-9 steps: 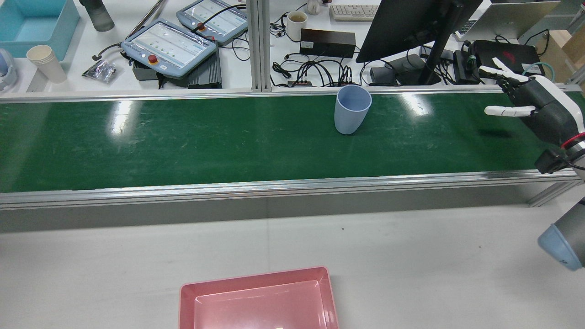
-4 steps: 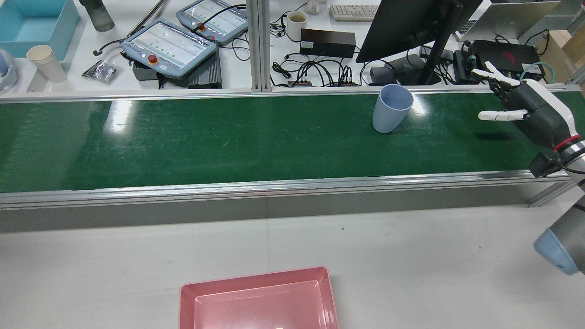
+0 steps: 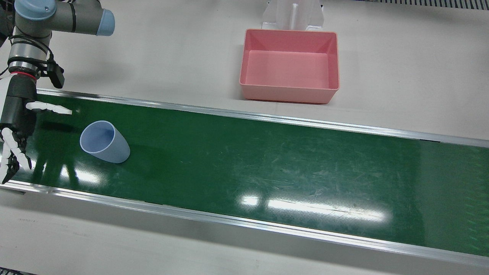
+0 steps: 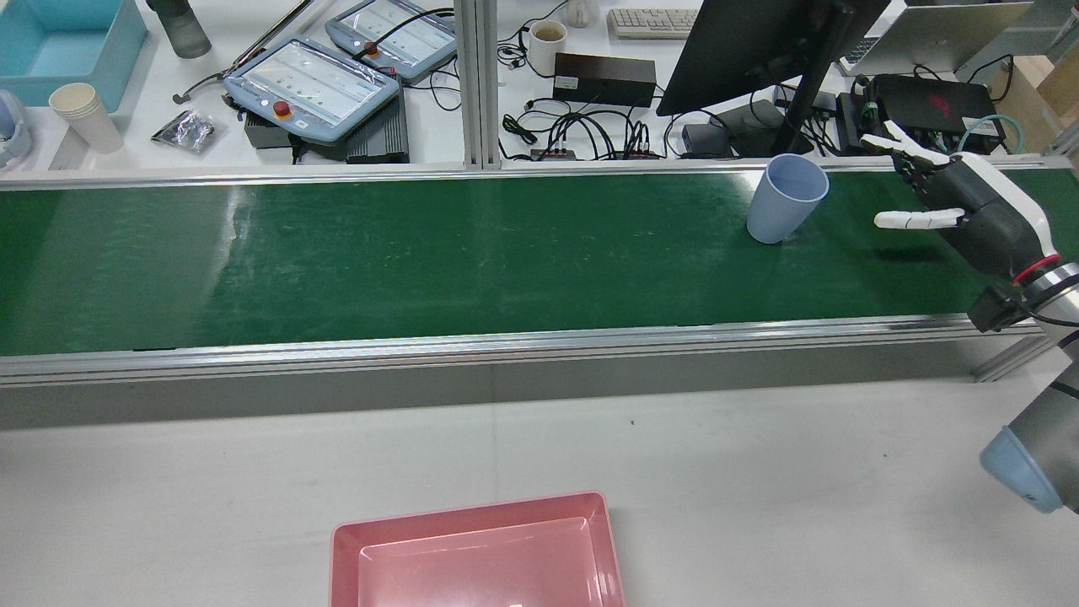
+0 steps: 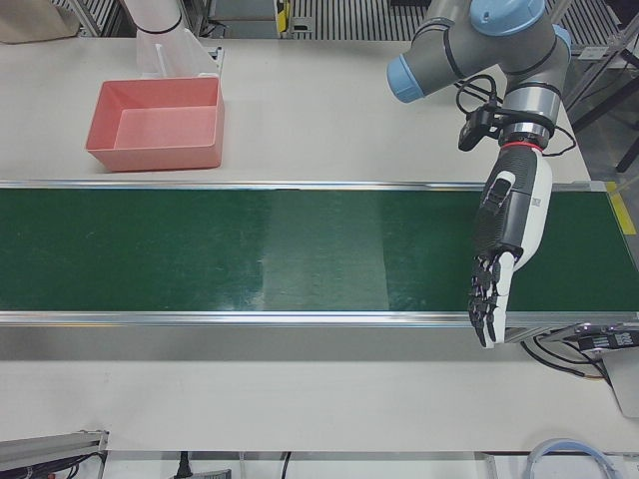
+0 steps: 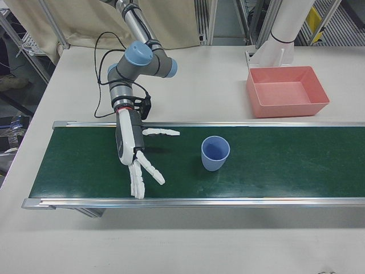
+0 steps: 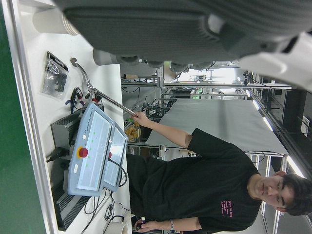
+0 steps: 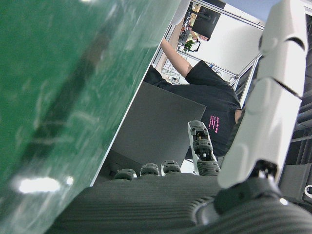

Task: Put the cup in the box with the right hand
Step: 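Open the right hand and move it toward the approaching blue cup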

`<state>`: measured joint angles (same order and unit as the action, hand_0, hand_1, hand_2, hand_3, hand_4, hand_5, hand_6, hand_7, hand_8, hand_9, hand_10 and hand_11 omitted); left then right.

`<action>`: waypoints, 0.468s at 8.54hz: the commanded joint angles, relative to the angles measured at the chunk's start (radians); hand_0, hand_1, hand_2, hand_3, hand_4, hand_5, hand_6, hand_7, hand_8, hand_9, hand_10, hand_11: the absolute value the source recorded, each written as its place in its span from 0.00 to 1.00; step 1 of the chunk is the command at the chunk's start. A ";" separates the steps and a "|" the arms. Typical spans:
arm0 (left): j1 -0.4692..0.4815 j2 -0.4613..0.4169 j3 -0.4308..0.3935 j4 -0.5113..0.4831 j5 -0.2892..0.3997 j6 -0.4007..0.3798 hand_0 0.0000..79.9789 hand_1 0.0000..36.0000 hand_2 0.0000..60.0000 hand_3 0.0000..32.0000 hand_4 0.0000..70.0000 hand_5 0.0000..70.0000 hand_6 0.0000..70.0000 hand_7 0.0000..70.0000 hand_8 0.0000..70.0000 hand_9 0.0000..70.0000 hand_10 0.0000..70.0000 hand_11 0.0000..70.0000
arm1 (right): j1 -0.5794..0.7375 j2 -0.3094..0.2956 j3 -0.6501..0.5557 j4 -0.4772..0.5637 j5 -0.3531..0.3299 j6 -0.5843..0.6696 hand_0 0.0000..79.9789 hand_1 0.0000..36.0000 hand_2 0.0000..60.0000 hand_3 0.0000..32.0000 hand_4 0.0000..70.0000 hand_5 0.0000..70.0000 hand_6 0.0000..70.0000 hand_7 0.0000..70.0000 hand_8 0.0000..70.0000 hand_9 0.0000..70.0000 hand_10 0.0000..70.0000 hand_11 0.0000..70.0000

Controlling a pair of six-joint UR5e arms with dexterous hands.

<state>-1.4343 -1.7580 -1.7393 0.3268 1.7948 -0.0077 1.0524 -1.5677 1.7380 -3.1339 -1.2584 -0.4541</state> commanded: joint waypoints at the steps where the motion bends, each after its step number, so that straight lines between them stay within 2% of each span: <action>1: 0.000 0.000 0.000 0.000 0.000 0.000 0.00 0.00 0.00 0.00 0.00 0.00 0.00 0.00 0.00 0.00 0.00 0.00 | -0.011 0.000 0.000 0.000 0.000 0.000 0.61 0.52 0.18 0.00 0.00 0.07 0.04 0.07 0.03 0.00 0.00 0.00; 4: 0.000 0.000 0.000 0.000 0.000 0.000 0.00 0.00 0.00 0.00 0.00 0.00 0.00 0.00 0.00 0.00 0.00 0.00 | -0.026 0.000 0.000 0.000 0.023 0.002 0.62 0.52 0.19 0.00 0.00 0.07 0.04 0.07 0.04 0.01 0.00 0.00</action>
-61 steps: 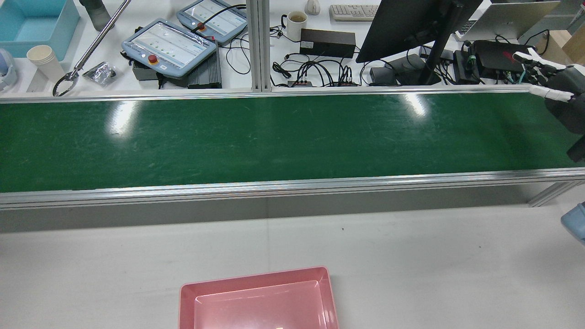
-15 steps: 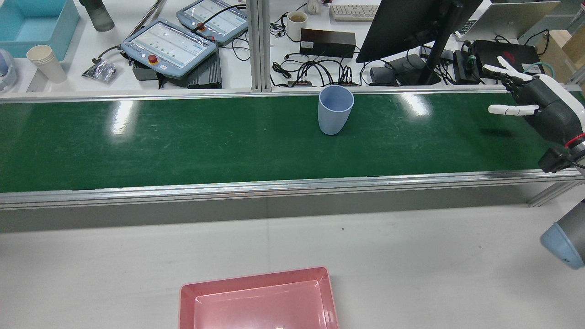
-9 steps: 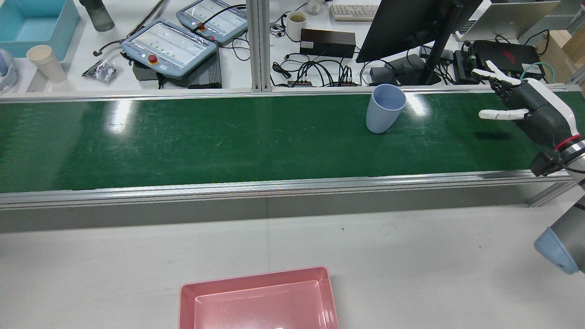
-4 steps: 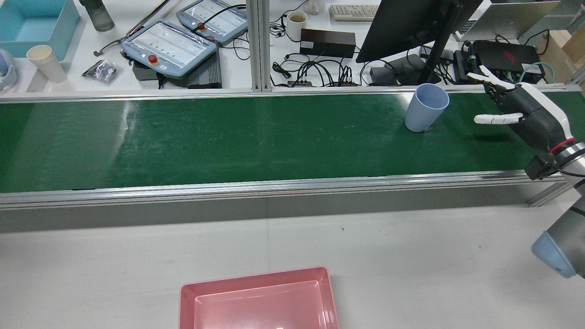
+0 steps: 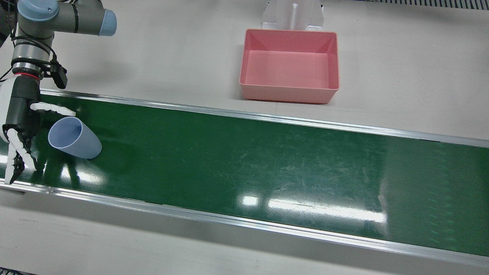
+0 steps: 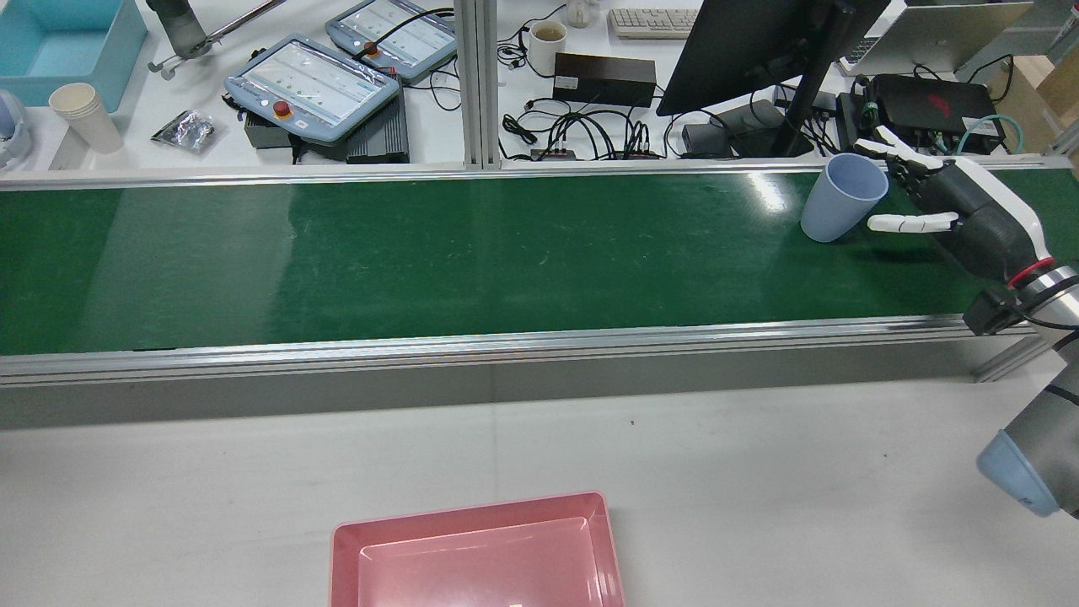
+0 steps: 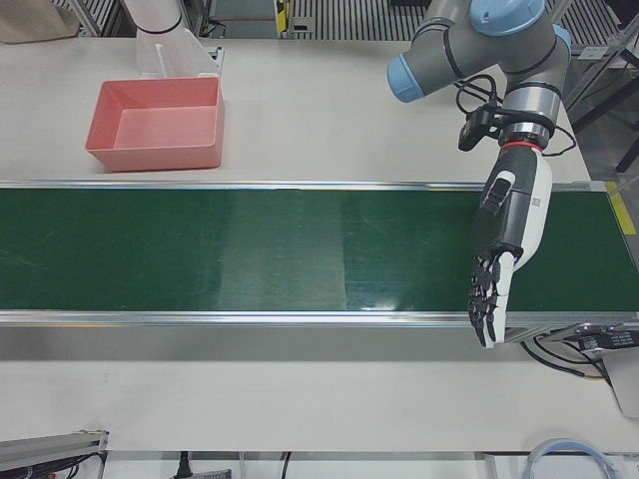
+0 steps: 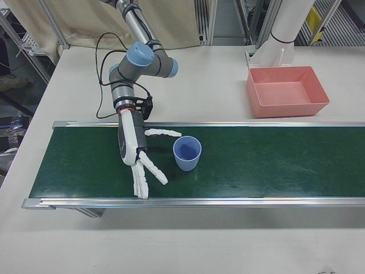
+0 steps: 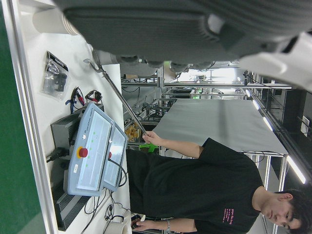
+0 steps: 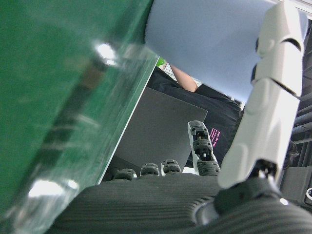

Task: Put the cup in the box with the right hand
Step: 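Close the right hand around the blue cup and lift it off the belt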

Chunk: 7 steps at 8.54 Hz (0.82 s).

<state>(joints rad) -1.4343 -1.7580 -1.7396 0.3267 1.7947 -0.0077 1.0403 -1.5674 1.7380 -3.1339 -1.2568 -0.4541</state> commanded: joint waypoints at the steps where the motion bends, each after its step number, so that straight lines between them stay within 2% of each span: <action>1: 0.000 0.000 0.000 0.000 0.000 0.000 0.00 0.00 0.00 0.00 0.00 0.00 0.00 0.00 0.00 0.00 0.00 0.00 | -0.020 0.000 0.000 0.002 0.022 0.002 0.63 0.58 0.24 0.00 0.00 0.08 0.06 0.15 0.05 0.04 0.00 0.00; 2: 0.000 0.000 0.000 0.000 0.000 0.000 0.00 0.00 0.00 0.00 0.00 0.00 0.00 0.00 0.00 0.00 0.00 0.00 | -0.022 0.001 0.000 0.003 0.023 0.002 0.64 0.68 0.42 0.00 0.00 0.10 0.09 0.28 0.09 0.14 0.00 0.01; 3: 0.000 0.000 0.000 0.000 0.000 0.000 0.00 0.00 0.00 0.00 0.00 0.00 0.00 0.00 0.00 0.00 0.00 0.00 | -0.023 0.001 -0.003 0.002 0.030 0.002 0.58 0.93 1.00 0.00 0.21 0.17 0.31 1.00 0.53 0.86 0.37 0.55; 4: 0.000 0.000 0.000 0.000 0.000 0.000 0.00 0.00 0.00 0.00 0.00 0.00 0.00 0.00 0.00 0.00 0.00 0.00 | -0.029 0.000 -0.002 0.002 0.074 0.005 0.53 0.98 1.00 0.00 0.71 0.22 0.54 1.00 0.91 1.00 0.76 1.00; 5: 0.000 0.000 0.000 0.000 0.000 0.000 0.00 0.00 0.00 0.00 0.00 0.00 0.00 0.00 0.00 0.00 0.00 0.00 | -0.039 0.000 0.000 0.002 0.086 0.017 0.60 1.00 1.00 0.00 0.74 0.27 0.63 1.00 1.00 1.00 0.94 1.00; 6: 0.000 0.000 0.000 0.000 0.000 0.000 0.00 0.00 0.00 0.00 0.00 0.00 0.00 0.00 0.00 0.00 0.00 0.00 | -0.037 0.000 0.024 -0.002 0.088 0.027 0.62 1.00 1.00 0.00 0.64 0.29 0.63 1.00 1.00 1.00 0.95 1.00; 7: 0.000 0.000 0.000 0.000 0.000 0.000 0.00 0.00 0.00 0.00 0.00 0.00 0.00 0.00 0.00 0.00 0.00 0.00 | -0.034 -0.009 0.105 -0.024 0.109 0.026 0.61 1.00 1.00 0.00 0.58 0.27 0.60 1.00 1.00 1.00 0.88 1.00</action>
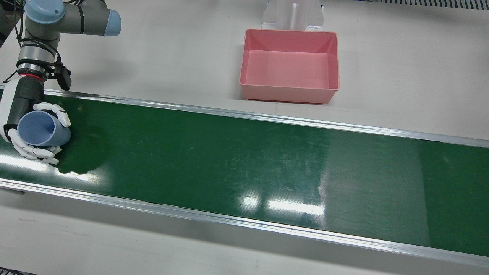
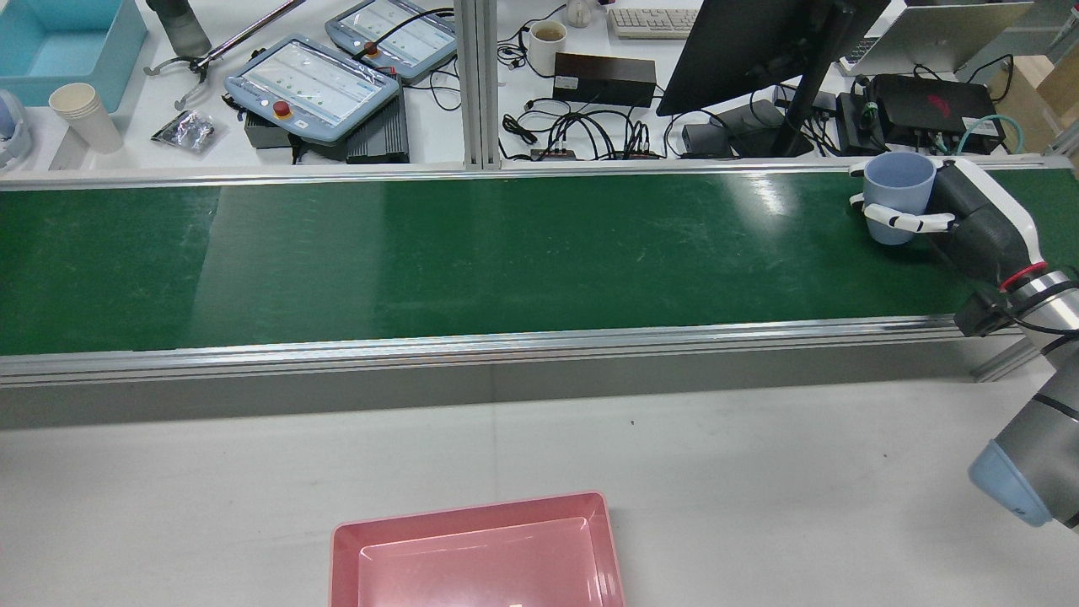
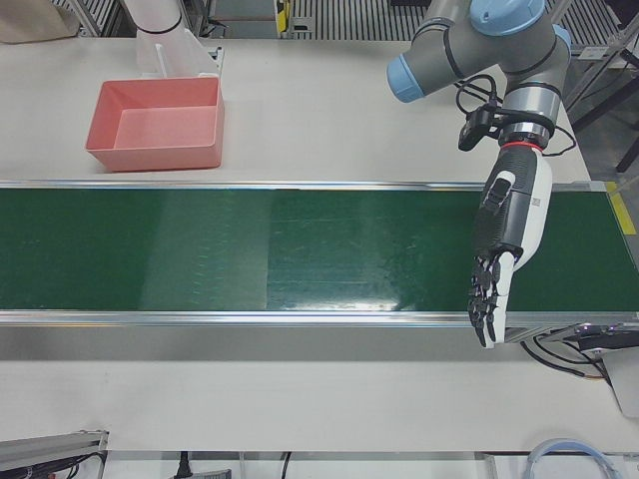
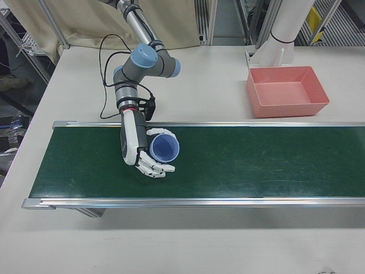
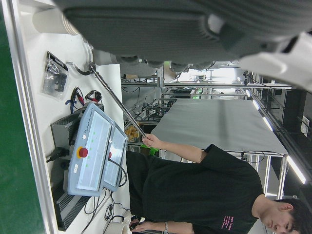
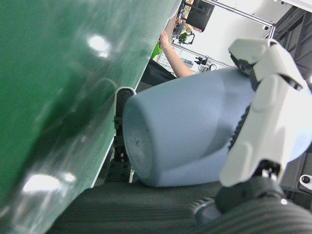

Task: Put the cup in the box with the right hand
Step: 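Close the right hand around the blue cup and lift it off the belt, then carry the blue cup with the right hand over the pink box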

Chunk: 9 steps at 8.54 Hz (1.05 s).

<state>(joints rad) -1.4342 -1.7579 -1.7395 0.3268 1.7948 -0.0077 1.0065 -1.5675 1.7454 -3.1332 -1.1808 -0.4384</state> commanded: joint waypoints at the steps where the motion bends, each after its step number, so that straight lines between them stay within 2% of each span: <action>1: 0.000 0.000 0.000 0.000 0.000 0.000 0.00 0.00 0.00 0.00 0.00 0.00 0.00 0.00 0.00 0.00 0.00 0.00 | -0.005 -0.006 0.194 -0.113 0.042 0.007 0.61 1.00 1.00 0.00 0.55 0.26 0.58 1.00 0.98 1.00 0.83 1.00; 2: 0.000 0.000 0.000 0.000 0.000 0.000 0.00 0.00 0.00 0.00 0.00 0.00 0.00 0.00 0.00 0.00 0.00 0.00 | -0.023 0.010 0.280 -0.190 0.041 -0.006 0.61 1.00 1.00 0.00 0.54 0.26 0.57 1.00 0.97 1.00 0.83 1.00; 3: 0.000 0.000 0.000 0.000 0.000 0.000 0.00 0.00 0.00 0.00 0.00 0.00 0.00 0.00 0.00 0.00 0.00 0.00 | -0.052 0.079 0.343 -0.250 0.033 -0.067 0.62 1.00 1.00 0.00 0.61 0.27 0.58 1.00 0.99 1.00 0.85 1.00; 5: 0.000 0.000 0.000 0.000 0.000 0.000 0.00 0.00 0.00 0.00 0.00 0.00 0.00 0.00 0.00 0.00 0.00 0.00 | -0.239 0.174 0.446 -0.346 0.032 -0.204 0.67 1.00 1.00 0.00 0.80 0.29 0.64 1.00 1.00 1.00 0.94 1.00; 7: 0.000 0.000 -0.002 0.002 0.000 0.000 0.00 0.00 0.00 0.00 0.00 0.00 0.00 0.00 0.00 0.00 0.00 0.00 | -0.458 0.222 0.549 -0.367 0.073 -0.374 0.67 1.00 1.00 0.00 0.85 0.28 0.63 1.00 1.00 1.00 0.90 1.00; 8: 0.000 0.000 -0.002 0.003 0.000 0.000 0.00 0.00 0.00 0.00 0.00 0.00 0.00 0.00 0.00 0.00 0.00 0.00 | -0.559 0.222 0.583 -0.367 0.132 -0.417 0.67 1.00 1.00 0.00 0.83 0.28 0.62 1.00 1.00 1.00 0.87 1.00; 9: 0.000 0.000 0.000 0.002 0.000 0.000 0.00 0.00 0.00 0.00 0.00 0.00 0.00 0.00 0.00 0.00 0.00 0.00 | -0.645 0.228 0.595 -0.366 0.154 -0.478 0.66 1.00 1.00 0.00 0.80 0.27 0.60 1.00 0.99 1.00 0.85 1.00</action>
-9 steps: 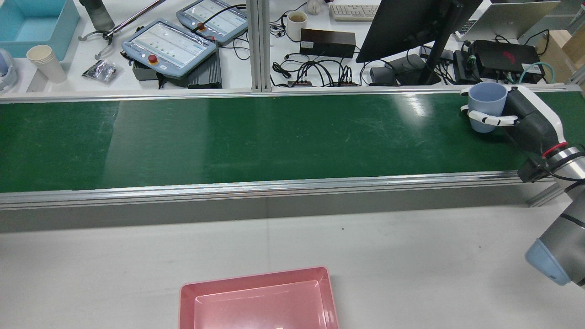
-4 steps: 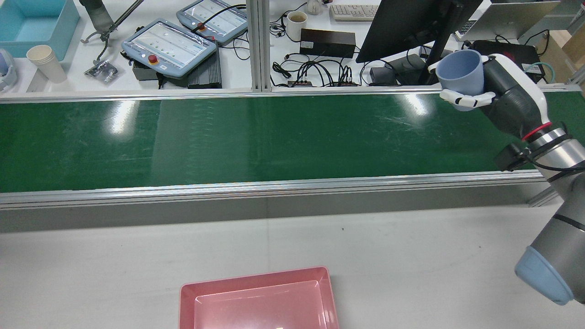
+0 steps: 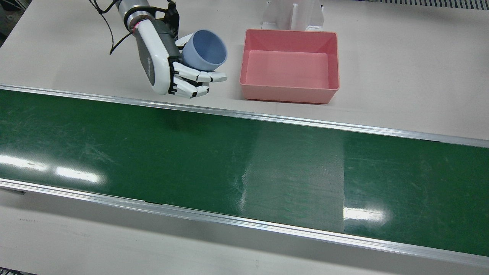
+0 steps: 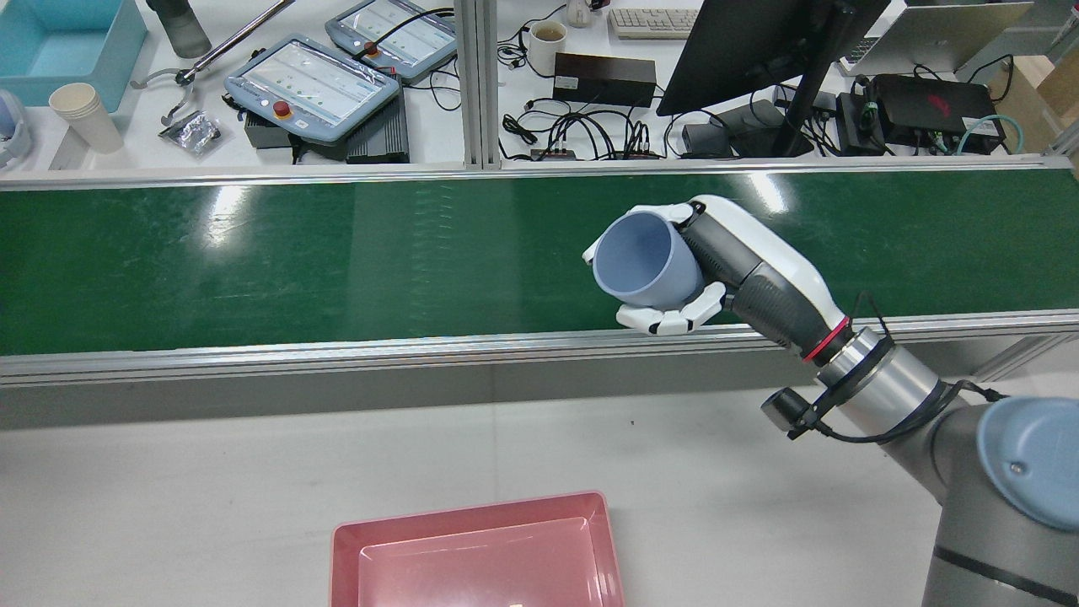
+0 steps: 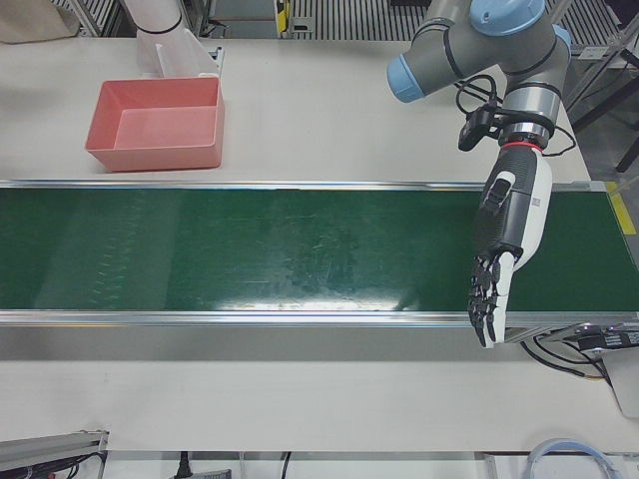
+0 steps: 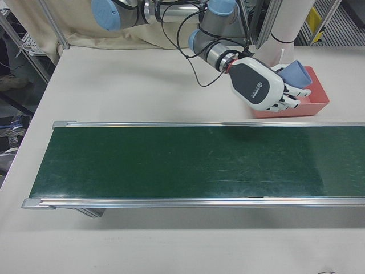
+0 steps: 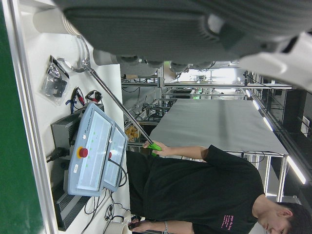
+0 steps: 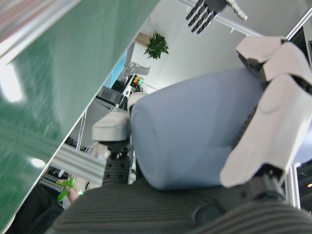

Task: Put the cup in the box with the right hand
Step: 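Carry the blue cup with the right hand over the pink box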

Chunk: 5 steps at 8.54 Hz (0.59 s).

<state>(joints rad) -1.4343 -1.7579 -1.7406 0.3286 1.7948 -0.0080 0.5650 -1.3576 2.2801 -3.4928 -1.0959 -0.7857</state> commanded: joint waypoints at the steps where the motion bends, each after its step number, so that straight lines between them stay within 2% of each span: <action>1: 0.002 0.000 0.001 0.000 0.000 0.000 0.00 0.00 0.00 0.00 0.00 0.00 0.00 0.00 0.00 0.00 0.00 0.00 | -0.264 0.022 0.062 -0.005 0.071 -0.182 0.65 1.00 1.00 0.00 0.78 0.27 0.59 1.00 0.98 1.00 0.84 1.00; 2: 0.000 0.000 0.001 0.000 0.000 0.000 0.00 0.00 0.00 0.00 0.00 0.00 0.00 0.00 0.00 0.00 0.00 0.00 | -0.322 0.022 0.058 -0.005 0.076 -0.216 0.64 1.00 1.00 0.00 0.73 0.26 0.58 1.00 0.96 1.00 0.81 1.00; 3: 0.000 0.000 0.001 0.000 0.000 0.000 0.00 0.00 0.00 0.00 0.00 0.00 0.00 0.00 0.00 0.00 0.00 0.00 | -0.391 0.020 0.056 -0.003 0.120 -0.255 0.61 1.00 1.00 0.00 0.62 0.24 0.54 1.00 0.91 1.00 0.76 1.00; 4: 0.000 0.000 0.001 -0.002 0.000 0.000 0.00 0.00 0.00 0.00 0.00 0.00 0.00 0.00 0.00 0.00 0.00 0.00 | -0.455 0.023 0.049 0.003 0.157 -0.273 0.60 0.85 1.00 0.00 0.46 0.19 0.41 1.00 0.69 1.00 0.57 0.82; 5: 0.000 0.000 0.001 0.000 0.000 0.000 0.00 0.00 0.00 0.00 0.00 0.00 0.00 0.00 0.00 0.00 0.00 0.00 | -0.470 0.025 0.049 0.005 0.163 -0.279 0.61 0.75 0.91 0.00 0.17 0.14 0.23 0.79 0.37 0.62 0.28 0.43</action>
<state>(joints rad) -1.4341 -1.7579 -1.7396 0.3278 1.7947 -0.0077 0.1854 -1.3364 2.3341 -3.4946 -0.9786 -1.0270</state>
